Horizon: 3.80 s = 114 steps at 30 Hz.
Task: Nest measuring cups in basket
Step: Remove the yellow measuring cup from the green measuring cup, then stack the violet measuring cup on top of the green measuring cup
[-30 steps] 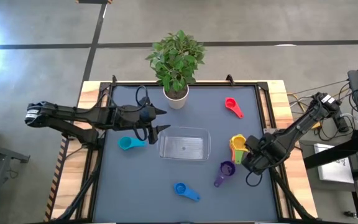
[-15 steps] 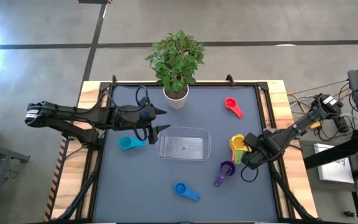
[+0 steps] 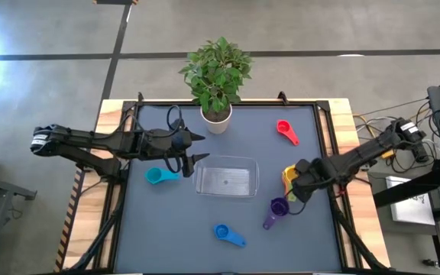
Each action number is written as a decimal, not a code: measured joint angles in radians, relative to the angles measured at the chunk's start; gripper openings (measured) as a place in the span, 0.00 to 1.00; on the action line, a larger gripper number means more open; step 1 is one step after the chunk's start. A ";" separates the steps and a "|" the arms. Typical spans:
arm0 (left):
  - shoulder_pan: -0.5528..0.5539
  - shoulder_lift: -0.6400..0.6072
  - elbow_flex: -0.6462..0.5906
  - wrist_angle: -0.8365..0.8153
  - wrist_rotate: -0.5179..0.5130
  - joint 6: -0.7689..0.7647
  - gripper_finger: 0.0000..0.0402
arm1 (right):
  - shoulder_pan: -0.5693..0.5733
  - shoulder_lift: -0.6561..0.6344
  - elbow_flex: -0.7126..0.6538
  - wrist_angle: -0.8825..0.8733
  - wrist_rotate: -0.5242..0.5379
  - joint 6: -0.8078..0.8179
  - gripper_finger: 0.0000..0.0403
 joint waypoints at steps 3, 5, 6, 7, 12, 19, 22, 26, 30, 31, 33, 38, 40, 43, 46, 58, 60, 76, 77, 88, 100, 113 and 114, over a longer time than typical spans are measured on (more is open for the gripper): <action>0.000 0.000 0.000 0.000 0.000 0.008 0.65 | -0.028 0.000 0.000 0.011 -0.006 -0.027 0.69; 0.000 0.000 0.000 0.000 0.000 0.014 0.65 | -0.042 0.001 0.000 0.011 -0.020 -0.039 0.69; 0.000 0.000 0.000 0.000 0.000 0.015 0.65 | -0.047 0.005 0.000 0.011 -0.022 -0.043 0.69; 0.000 0.000 0.000 0.000 0.000 0.018 0.65 | -0.051 0.010 0.000 0.011 -0.024 -0.046 0.69; 0.000 0.000 0.000 -0.002 0.002 0.032 0.65 | -0.059 0.066 -0.002 0.012 -0.039 -0.085 0.68; 0.000 0.000 0.000 -0.003 0.019 0.041 0.65 | -0.060 0.147 -0.002 0.021 -0.050 -0.120 0.62; 0.000 0.000 0.000 -0.012 0.020 0.041 0.65 | -0.060 0.155 -0.002 0.026 -0.050 -0.127 0.56; 0.000 0.000 0.000 -0.025 0.020 0.041 0.65 | -0.059 0.145 -0.002 0.034 -0.050 -0.142 0.45; 0.000 0.000 0.000 -0.027 0.020 0.039 0.65 | -0.059 0.120 -0.002 0.037 -0.050 -0.151 0.35; 0.000 0.000 0.000 -0.027 0.020 0.038 0.65 | -0.059 0.113 -0.002 0.038 -0.050 -0.151 0.34; 0.000 0.000 0.000 -0.027 0.020 0.038 0.65 | -0.059 0.097 -0.002 0.040 -0.049 -0.151 0.33; 0.000 0.000 0.000 -0.027 0.019 0.037 0.65 | -0.059 0.065 -0.002 0.041 -0.031 -0.137 0.34; 0.000 0.000 0.000 -0.027 0.019 0.037 0.65 | -0.059 0.057 0.000 0.039 -0.024 -0.134 0.34; 0.000 0.000 0.000 -0.027 0.019 0.037 0.65 | -0.059 0.050 0.016 0.029 -0.023 -0.124 0.33; 0.000 0.000 0.000 -0.028 0.019 0.033 0.65 | -0.059 0.049 0.051 0.017 -0.022 -0.124 0.33; 0.000 0.000 0.000 -0.031 0.019 0.027 0.65 | 0.037 0.051 0.260 -0.097 0.033 -0.071 0.29; 0.000 0.000 0.000 -0.032 0.019 0.025 0.65 | 0.084 0.051 0.285 -0.100 0.033 -0.031 0.27; 0.000 0.000 0.000 -0.003 0.019 0.019 0.65 | 0.380 0.246 0.355 -0.055 0.033 0.180 0.23; 0.000 0.000 0.000 -0.003 0.019 0.015 0.65 | 0.379 0.263 0.357 -0.022 0.047 0.180 0.24; -0.010 0.000 0.000 -0.003 0.019 0.006 0.65 | 0.394 0.415 0.327 0.135 0.138 0.519 0.37; -0.011 0.000 -0.001 -0.010 0.019 0.019 0.65 | 0.391 0.402 0.226 0.354 0.156 0.584 0.34; -0.011 0.000 -0.001 -0.020 0.019 0.018 0.65 | 0.379 0.404 0.201 0.420 0.162 0.511 0.15; -0.011 0.000 -0.001 -0.021 0.019 0.018 0.65 | 0.379 0.404 0.201 0.422 0.161 0.499 0.11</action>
